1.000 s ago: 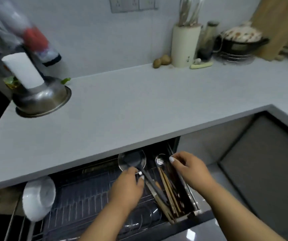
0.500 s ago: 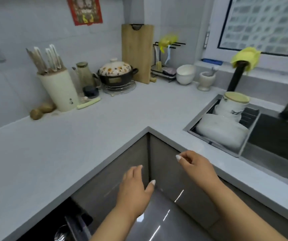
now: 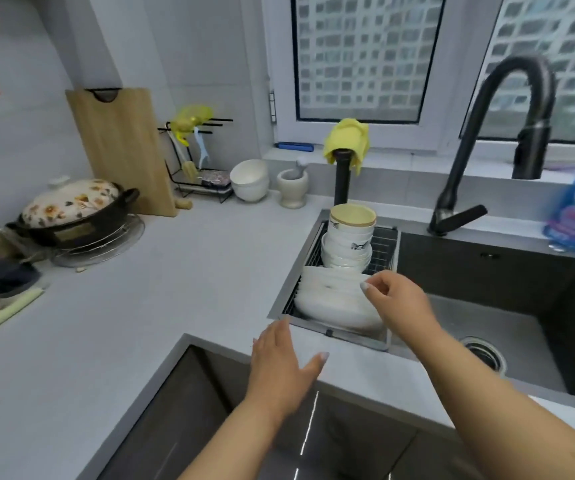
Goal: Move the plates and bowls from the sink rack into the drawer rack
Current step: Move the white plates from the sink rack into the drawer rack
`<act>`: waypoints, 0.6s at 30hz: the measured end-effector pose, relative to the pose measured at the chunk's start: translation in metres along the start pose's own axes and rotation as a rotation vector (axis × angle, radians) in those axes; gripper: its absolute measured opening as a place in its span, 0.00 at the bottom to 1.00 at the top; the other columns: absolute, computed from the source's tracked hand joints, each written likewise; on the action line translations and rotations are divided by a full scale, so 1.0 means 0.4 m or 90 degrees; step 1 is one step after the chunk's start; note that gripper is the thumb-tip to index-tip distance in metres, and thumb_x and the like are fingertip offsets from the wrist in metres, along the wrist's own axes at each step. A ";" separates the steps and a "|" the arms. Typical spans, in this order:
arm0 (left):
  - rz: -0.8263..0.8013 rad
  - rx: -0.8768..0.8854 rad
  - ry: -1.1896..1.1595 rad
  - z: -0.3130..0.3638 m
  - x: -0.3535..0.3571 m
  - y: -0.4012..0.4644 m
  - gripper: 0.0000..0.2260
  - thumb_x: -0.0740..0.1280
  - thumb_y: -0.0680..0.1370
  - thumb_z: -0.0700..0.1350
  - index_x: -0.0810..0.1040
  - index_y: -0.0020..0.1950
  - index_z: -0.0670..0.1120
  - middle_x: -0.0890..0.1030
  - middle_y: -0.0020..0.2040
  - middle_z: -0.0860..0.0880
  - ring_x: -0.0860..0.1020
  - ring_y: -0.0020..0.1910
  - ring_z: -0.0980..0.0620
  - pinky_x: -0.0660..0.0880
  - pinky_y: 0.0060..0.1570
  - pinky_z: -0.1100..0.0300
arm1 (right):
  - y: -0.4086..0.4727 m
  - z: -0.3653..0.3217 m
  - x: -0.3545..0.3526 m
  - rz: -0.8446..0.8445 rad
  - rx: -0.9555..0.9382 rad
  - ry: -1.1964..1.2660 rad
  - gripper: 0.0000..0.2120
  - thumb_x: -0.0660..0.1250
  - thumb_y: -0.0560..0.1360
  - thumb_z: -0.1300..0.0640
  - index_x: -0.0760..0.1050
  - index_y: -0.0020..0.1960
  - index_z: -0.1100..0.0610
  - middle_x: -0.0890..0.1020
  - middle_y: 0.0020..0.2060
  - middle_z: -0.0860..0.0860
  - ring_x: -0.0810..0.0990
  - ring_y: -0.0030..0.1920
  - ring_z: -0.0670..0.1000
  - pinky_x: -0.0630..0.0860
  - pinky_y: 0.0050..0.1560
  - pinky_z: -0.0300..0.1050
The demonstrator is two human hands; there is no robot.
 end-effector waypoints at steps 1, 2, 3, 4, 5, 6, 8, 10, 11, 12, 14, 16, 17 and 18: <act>-0.007 0.010 -0.004 0.010 0.007 0.037 0.40 0.63 0.74 0.64 0.51 0.78 0.46 0.57 0.77 0.48 0.53 0.76 0.50 0.53 0.75 0.50 | 0.035 0.002 0.002 0.009 -0.001 -0.017 0.08 0.65 0.77 0.49 0.77 0.48 0.53 0.80 0.42 0.47 0.77 0.44 0.49 0.69 0.41 0.43; -0.015 0.024 -0.011 0.021 0.017 0.075 0.41 0.63 0.74 0.65 0.51 0.78 0.47 0.57 0.77 0.48 0.54 0.76 0.50 0.54 0.75 0.50 | 0.071 0.008 0.007 0.015 -0.004 -0.039 0.08 0.65 0.76 0.50 0.78 0.50 0.53 0.79 0.43 0.47 0.76 0.44 0.49 0.68 0.42 0.42; -0.024 0.039 -0.018 0.032 0.025 0.102 0.41 0.64 0.73 0.65 0.51 0.78 0.48 0.57 0.77 0.48 0.54 0.76 0.50 0.55 0.74 0.50 | 0.100 0.015 0.016 0.015 -0.011 -0.064 0.09 0.66 0.75 0.50 0.78 0.51 0.54 0.79 0.44 0.47 0.76 0.46 0.49 0.68 0.43 0.42; -0.041 0.052 -0.023 0.042 0.038 0.132 0.42 0.65 0.73 0.65 0.49 0.78 0.49 0.55 0.78 0.48 0.53 0.77 0.50 0.55 0.75 0.51 | 0.132 0.025 0.027 0.008 -0.018 -0.092 0.11 0.67 0.75 0.49 0.79 0.52 0.54 0.79 0.45 0.48 0.76 0.47 0.50 0.69 0.45 0.43; -0.063 0.063 -0.021 0.050 0.054 0.164 0.43 0.65 0.72 0.65 0.47 0.78 0.50 0.52 0.78 0.48 0.50 0.77 0.49 0.54 0.75 0.51 | 0.167 0.041 0.041 -0.004 -0.019 -0.117 0.12 0.67 0.74 0.49 0.79 0.53 0.54 0.79 0.46 0.48 0.77 0.49 0.50 0.70 0.47 0.43; -0.082 0.072 -0.005 0.056 0.067 0.190 0.43 0.65 0.73 0.64 0.45 0.78 0.51 0.49 0.79 0.47 0.48 0.77 0.49 0.53 0.75 0.51 | 0.190 0.052 0.055 -0.026 -0.014 -0.134 0.12 0.68 0.73 0.48 0.80 0.53 0.53 0.80 0.47 0.49 0.77 0.51 0.51 0.72 0.50 0.44; -0.106 0.088 0.042 0.065 0.091 0.242 0.43 0.66 0.73 0.63 0.43 0.78 0.54 0.45 0.79 0.46 0.45 0.78 0.48 0.51 0.76 0.51 | 0.228 0.073 0.082 -0.083 0.016 -0.150 0.08 0.67 0.73 0.46 0.80 0.47 0.49 0.81 0.46 0.47 0.78 0.51 0.50 0.74 0.53 0.47; -0.116 0.095 0.076 0.073 0.109 0.276 0.44 0.65 0.73 0.62 0.40 0.78 0.55 0.43 0.79 0.45 0.44 0.78 0.46 0.50 0.75 0.52 | 0.248 0.086 0.101 -0.147 0.041 -0.152 0.10 0.66 0.75 0.46 0.76 0.36 0.48 0.79 0.37 0.44 0.77 0.43 0.48 0.73 0.48 0.45; -0.117 0.095 0.082 0.074 0.116 0.286 0.44 0.65 0.73 0.63 0.39 0.78 0.54 0.42 0.79 0.44 0.44 0.77 0.45 0.49 0.75 0.51 | 0.253 0.090 0.107 -0.167 0.053 -0.135 0.13 0.66 0.75 0.47 0.73 0.33 0.49 0.76 0.32 0.44 0.75 0.38 0.47 0.71 0.44 0.43; -0.115 0.093 0.085 0.072 0.123 0.294 0.45 0.65 0.73 0.63 0.38 0.78 0.53 0.42 0.78 0.43 0.44 0.77 0.44 0.49 0.75 0.51 | 0.257 0.094 0.112 -0.177 0.061 -0.110 0.14 0.66 0.76 0.47 0.72 0.32 0.50 0.74 0.30 0.44 0.72 0.35 0.46 0.68 0.40 0.42; -0.105 0.097 0.095 0.068 0.131 0.301 0.47 0.66 0.72 0.64 0.38 0.78 0.52 0.43 0.78 0.42 0.45 0.77 0.44 0.49 0.75 0.52 | 0.264 0.100 0.117 -0.174 0.051 -0.059 0.14 0.67 0.76 0.50 0.72 0.32 0.50 0.73 0.29 0.44 0.70 0.33 0.44 0.66 0.36 0.40; -0.095 0.103 0.105 0.067 0.133 0.304 0.47 0.66 0.71 0.65 0.40 0.78 0.50 0.45 0.78 0.41 0.46 0.77 0.44 0.49 0.74 0.53 | 0.272 0.099 0.121 -0.158 0.023 -0.035 0.12 0.67 0.76 0.52 0.72 0.34 0.50 0.73 0.32 0.44 0.71 0.35 0.44 0.66 0.37 0.39; -0.092 0.104 0.107 0.067 0.132 0.307 0.48 0.66 0.71 0.66 0.42 0.78 0.50 0.46 0.78 0.41 0.47 0.77 0.44 0.50 0.74 0.53 | 0.277 0.096 0.122 -0.147 0.008 -0.029 0.12 0.66 0.76 0.53 0.72 0.34 0.49 0.74 0.33 0.44 0.72 0.36 0.45 0.67 0.39 0.40; -0.093 0.105 0.110 0.067 0.130 0.310 0.48 0.67 0.70 0.66 0.42 0.78 0.49 0.46 0.78 0.41 0.48 0.77 0.44 0.50 0.74 0.54 | 0.284 0.092 0.122 -0.132 -0.002 -0.023 0.12 0.66 0.76 0.53 0.71 0.35 0.48 0.74 0.34 0.45 0.73 0.38 0.46 0.68 0.40 0.42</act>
Point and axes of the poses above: each hand's wrist, its own y-axis towards the middle knuckle, its own x-axis out of the palm, z = x × y, the point moved 4 cm from there along y, towards the middle knuckle
